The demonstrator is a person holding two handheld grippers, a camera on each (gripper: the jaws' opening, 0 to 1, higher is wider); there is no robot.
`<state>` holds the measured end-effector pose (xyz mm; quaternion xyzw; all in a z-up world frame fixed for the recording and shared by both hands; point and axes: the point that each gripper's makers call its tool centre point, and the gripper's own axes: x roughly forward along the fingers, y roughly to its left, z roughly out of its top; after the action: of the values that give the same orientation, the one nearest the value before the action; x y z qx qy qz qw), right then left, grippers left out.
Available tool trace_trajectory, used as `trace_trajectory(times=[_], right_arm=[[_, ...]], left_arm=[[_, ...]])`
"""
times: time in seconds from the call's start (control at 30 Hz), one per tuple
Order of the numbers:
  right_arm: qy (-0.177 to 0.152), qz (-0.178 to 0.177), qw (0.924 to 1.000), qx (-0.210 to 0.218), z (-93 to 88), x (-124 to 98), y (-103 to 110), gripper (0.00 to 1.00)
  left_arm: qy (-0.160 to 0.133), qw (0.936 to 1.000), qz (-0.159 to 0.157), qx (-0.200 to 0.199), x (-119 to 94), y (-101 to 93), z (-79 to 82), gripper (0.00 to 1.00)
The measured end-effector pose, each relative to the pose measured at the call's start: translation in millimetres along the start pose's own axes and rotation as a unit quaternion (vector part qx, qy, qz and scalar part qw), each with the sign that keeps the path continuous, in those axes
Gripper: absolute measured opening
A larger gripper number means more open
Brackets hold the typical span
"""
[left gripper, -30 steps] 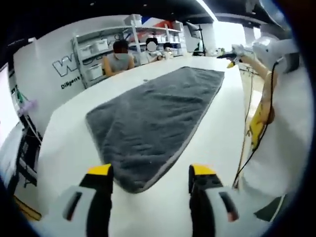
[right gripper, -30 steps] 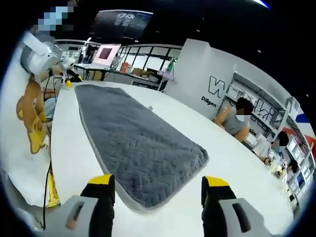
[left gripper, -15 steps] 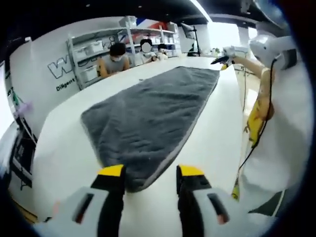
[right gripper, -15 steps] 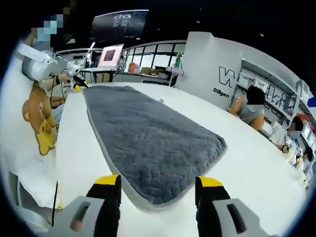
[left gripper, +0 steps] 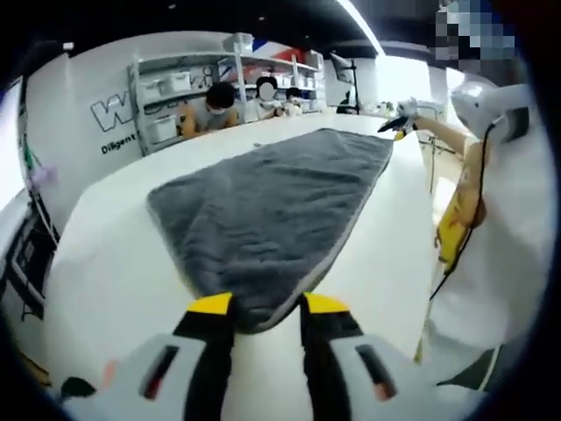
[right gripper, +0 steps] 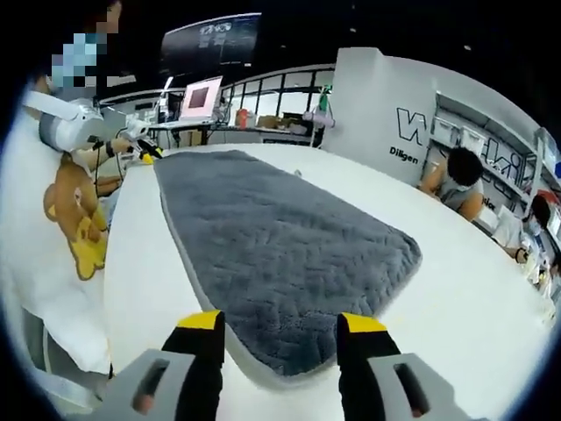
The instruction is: Fold the towel on the table until its edges align and the towel forms a compact rectangular stack.
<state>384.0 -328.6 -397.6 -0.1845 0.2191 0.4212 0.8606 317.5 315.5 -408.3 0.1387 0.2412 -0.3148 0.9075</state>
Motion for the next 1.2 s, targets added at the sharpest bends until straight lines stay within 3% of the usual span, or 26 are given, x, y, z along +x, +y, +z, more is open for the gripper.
trace_trajectory(times=[0.5,0.6,1.0,1.2], right_arm=[[0.014,0.039,0.9990,0.017,-10.2,0,14,0.51],[0.037,0.033,0.9986,0.017,-21.7,0,11,0.48],[0.007,0.025,0.9992,0.029,-21.1,4,5,0.28],[-0.008,0.020,0.9994,0.027,-21.0,2,1,0.13]], left_arm=[[-0.009,0.9999,-0.005,-0.007,2,-1.3,0.7,0.26],[-0.009,0.9999,-0.005,-0.006,2,-1.8,0.7,0.26],[0.007,1.0000,0.003,0.006,1,-3.7,0.4,0.22],[0.016,0.9998,0.006,0.010,1,-4.5,-0.2,0.20]])
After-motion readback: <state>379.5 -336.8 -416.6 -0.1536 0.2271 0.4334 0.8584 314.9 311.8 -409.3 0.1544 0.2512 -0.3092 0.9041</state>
